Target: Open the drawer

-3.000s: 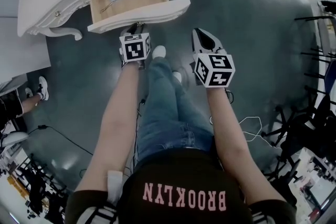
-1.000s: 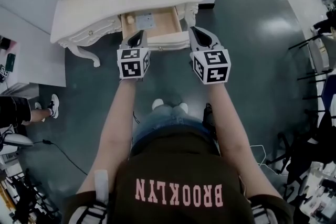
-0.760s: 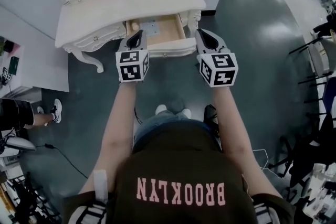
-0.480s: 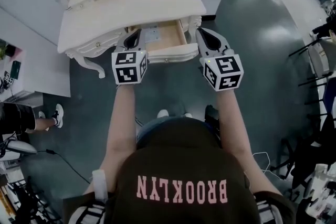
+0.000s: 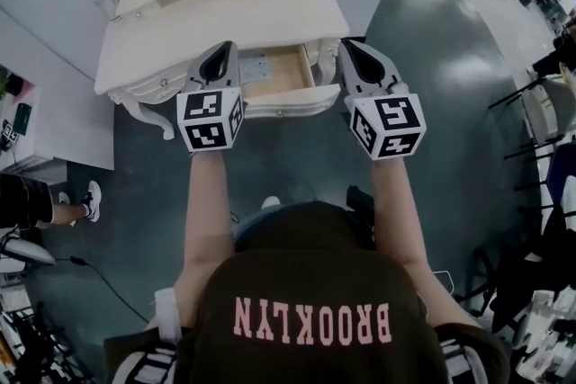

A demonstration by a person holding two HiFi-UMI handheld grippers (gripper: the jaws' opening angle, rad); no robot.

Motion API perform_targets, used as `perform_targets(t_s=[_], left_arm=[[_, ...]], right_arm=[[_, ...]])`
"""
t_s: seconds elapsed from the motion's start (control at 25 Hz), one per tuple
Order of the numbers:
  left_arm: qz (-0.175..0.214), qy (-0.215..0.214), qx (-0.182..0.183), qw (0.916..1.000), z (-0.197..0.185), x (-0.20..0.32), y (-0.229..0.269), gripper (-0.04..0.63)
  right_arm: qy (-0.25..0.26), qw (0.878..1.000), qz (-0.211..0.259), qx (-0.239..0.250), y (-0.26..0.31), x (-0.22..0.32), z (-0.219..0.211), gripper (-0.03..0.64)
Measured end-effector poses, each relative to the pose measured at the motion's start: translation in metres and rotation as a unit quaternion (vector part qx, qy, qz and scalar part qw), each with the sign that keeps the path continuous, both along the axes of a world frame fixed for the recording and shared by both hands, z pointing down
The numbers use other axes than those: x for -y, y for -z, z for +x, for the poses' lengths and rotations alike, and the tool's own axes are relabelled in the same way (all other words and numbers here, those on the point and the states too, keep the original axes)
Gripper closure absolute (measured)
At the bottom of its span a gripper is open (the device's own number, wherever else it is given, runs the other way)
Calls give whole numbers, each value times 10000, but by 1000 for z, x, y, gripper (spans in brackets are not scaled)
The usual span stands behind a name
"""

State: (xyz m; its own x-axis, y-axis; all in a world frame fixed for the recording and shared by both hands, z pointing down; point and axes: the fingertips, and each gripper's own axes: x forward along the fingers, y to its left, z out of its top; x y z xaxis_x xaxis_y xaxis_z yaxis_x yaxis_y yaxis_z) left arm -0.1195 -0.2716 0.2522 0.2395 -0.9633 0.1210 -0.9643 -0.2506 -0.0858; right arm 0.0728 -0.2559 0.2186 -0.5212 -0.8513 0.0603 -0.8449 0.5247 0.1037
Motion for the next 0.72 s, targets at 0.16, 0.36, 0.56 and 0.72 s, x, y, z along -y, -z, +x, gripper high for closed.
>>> perform_targets(t_s=[0.16, 0.36, 0.56, 0.72], left_arm=[[138, 0, 86, 9999, 0, -1, 10, 589], [296, -39, 128, 9995, -4, 0, 23, 589], [367, -89, 116, 9992, 2, 2, 31, 589], [428, -161, 137, 9989, 6, 0, 36, 589]], right_arm=[[-23, 9999, 115, -86, 2, -2, 0, 621], [2, 9998, 190, 47, 6, -4, -5, 621], [27, 9996, 233, 176, 10, -7, 1, 621], [-22, 9996, 226, 141, 11, -8, 4, 621]])
